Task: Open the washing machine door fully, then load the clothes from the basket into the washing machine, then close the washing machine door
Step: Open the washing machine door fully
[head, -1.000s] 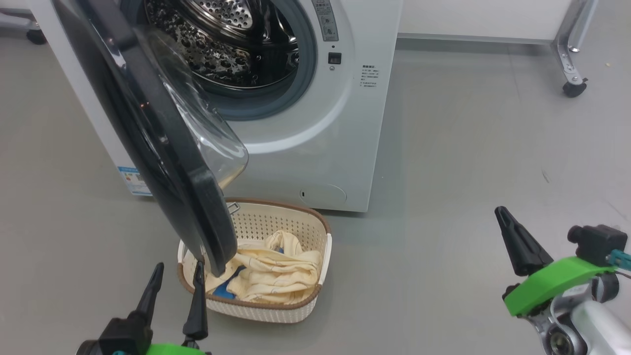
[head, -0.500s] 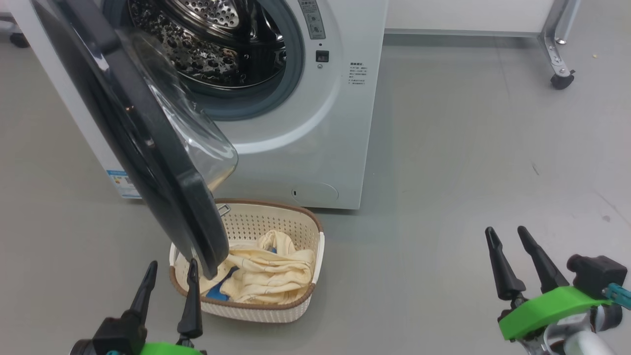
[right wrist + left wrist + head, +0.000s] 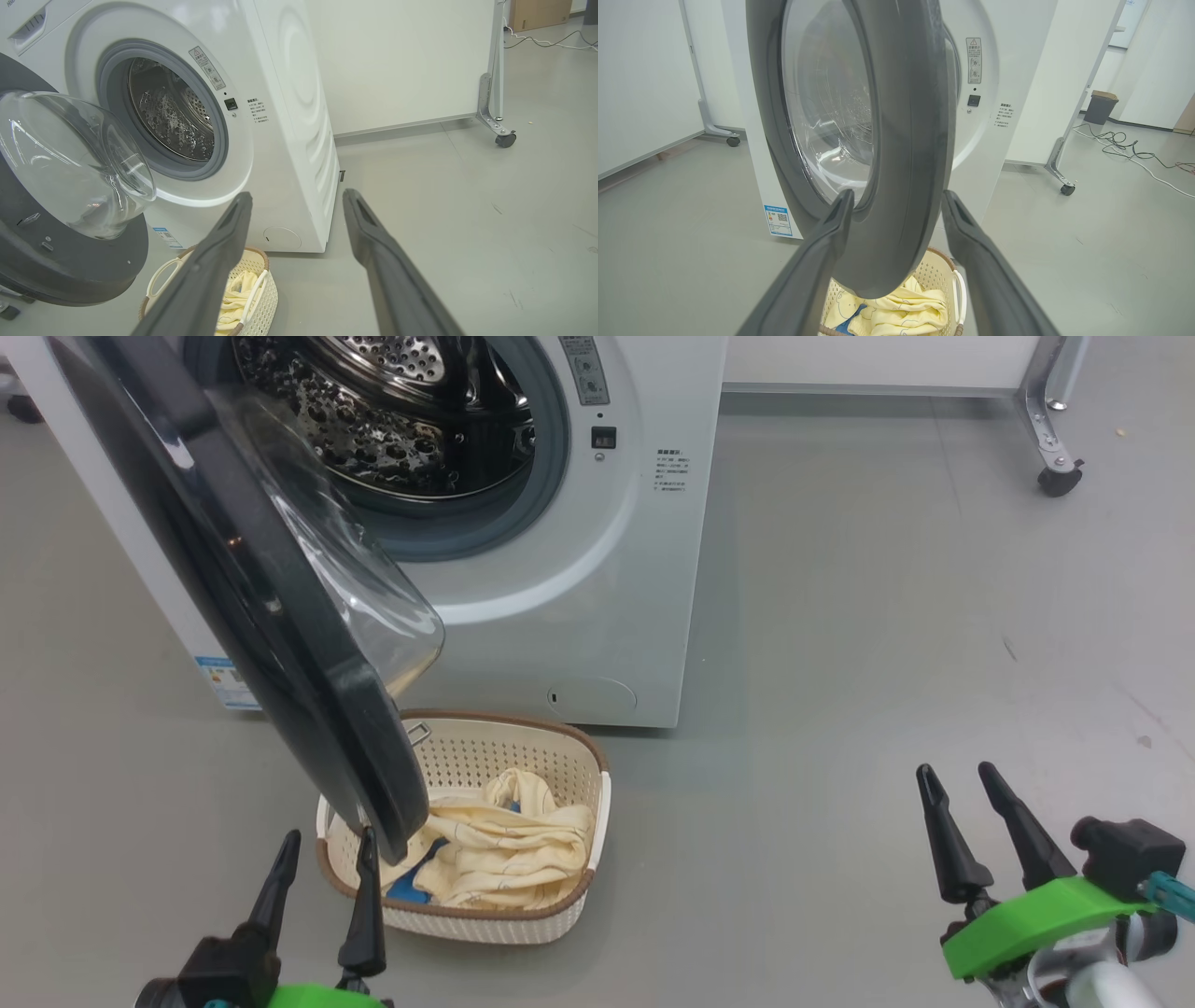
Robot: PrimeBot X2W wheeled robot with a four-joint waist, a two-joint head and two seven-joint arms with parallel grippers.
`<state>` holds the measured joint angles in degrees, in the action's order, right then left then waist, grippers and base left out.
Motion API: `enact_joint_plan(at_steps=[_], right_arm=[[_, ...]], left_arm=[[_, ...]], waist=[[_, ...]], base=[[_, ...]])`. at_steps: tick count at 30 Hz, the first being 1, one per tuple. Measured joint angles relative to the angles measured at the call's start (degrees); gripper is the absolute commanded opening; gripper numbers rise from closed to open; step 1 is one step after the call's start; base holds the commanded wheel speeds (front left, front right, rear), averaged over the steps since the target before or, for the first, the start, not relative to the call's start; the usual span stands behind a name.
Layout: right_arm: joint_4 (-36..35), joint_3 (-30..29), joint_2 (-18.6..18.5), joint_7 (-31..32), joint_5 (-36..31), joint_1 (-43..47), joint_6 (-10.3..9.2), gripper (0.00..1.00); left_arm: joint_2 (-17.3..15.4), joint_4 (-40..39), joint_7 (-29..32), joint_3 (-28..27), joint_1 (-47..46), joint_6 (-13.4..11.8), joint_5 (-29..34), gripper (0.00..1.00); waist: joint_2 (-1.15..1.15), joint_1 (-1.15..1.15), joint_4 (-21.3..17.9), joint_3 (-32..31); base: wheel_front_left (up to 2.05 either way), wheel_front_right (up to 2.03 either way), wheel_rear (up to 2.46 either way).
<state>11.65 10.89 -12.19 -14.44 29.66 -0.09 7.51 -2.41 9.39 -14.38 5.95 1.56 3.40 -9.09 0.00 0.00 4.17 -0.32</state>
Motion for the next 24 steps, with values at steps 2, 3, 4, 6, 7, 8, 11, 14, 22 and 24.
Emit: enact_joint_plan(at_steps=[2,3,4,6,7,8,11,14,22,24], right_arm=[[0.0,0.04,0.0,0.0,0.0,0.0,0.0,1.0],[0.0,0.07,0.0,0.0,0.0,0.0,0.0,1.0],[0.0,0.1,0.0,0.0,0.0,0.0,0.0,1.0],[0.0,0.11,0.0,0.0,0.0,0.0,0.0,1.0],[0.0,0.11,0.0,0.0,-0.01,0.0,0.0,1.0],[0.0,0.11,0.0,0.0,-0.01,0.0,0.0,1.0],[0.01,0.1,0.0,0.0,-0.01,0.0,0.0,1.0],[0.01,0.09,0.01,0.0,-0.01,0.0,0.0,1.0],[0.03,0.09,0.07,0.0,-0.59,0.0,0.0,1.0],[0.03,0.03,0.07,0.0,-0.59,-0.01,0.0,1.0]], left_arm=[[0.0,0.0,0.0,0.04,0.0,-0.05,0.0,1.0],[0.0,0.0,0.0,0.08,0.0,-0.16,0.0,1.0],[0.0,0.0,0.0,0.1,0.0,-0.27,0.0,1.0],[0.0,0.0,0.0,0.12,0.0,-0.34,-0.01,1.0],[0.0,0.01,0.0,0.12,0.0,-0.35,-0.01,1.0],[0.0,0.01,0.0,0.12,0.0,-0.34,0.0,1.0],[0.0,0.03,0.0,0.11,0.0,-0.34,0.0,1.0],[0.0,0.04,0.0,0.1,0.0,-0.34,0.0,1.0],[0.0,0.04,0.0,0.05,-0.01,-0.34,0.0,1.0],[0.0,0.04,0.0,0.07,-0.01,-0.34,0.0,1.0]], waist=[[0.0,0.0,0.0,0.0],[0.0,0.0,-0.01,-0.01],[0.0,0.0,-0.02,-0.02],[0.0,0.0,-0.05,-0.03],[0.0,0.0,-0.07,-0.04],[0.0,0.0,-0.1,-0.05],[0.0,0.0,-0.14,-0.1],[0.0,0.0,-0.19,-0.12],[0.0,0.0,-0.22,-0.12],[0.0,0.0,-0.22,0.0]], base=[[0.0,0.0,0.0],[0.0,0.0,0.0],[0.0,0.0,0.0],[0.0,0.0,0.0],[0.0,0.0,0.0],[0.0,0.0,0.0],[0.0,0.0,0.0],[0.0,0.0,0.0],[0.0,0.0,0.0],[0.0,0.0,0.0]])
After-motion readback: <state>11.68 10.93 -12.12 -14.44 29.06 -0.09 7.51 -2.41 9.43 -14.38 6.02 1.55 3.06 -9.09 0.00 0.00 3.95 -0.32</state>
